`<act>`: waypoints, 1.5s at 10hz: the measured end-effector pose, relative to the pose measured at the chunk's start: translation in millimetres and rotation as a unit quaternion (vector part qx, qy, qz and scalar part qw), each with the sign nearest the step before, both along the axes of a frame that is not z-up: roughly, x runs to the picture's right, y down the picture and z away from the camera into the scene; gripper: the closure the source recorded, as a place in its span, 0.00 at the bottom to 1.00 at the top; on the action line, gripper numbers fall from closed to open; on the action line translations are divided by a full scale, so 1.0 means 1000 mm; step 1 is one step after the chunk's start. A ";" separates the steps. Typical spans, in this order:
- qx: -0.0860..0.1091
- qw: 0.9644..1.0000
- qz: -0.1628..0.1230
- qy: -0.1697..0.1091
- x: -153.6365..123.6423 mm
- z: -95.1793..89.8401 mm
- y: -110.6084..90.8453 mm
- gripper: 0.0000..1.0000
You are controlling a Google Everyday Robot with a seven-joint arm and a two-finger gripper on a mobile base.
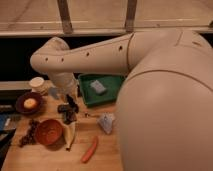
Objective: Place brush in red bowl
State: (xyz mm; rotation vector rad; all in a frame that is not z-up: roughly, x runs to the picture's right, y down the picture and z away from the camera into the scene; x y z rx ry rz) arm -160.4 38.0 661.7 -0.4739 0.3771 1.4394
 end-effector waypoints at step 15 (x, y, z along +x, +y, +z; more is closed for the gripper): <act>0.019 0.996 -0.025 -0.084 -0.052 -0.026 0.004 1.00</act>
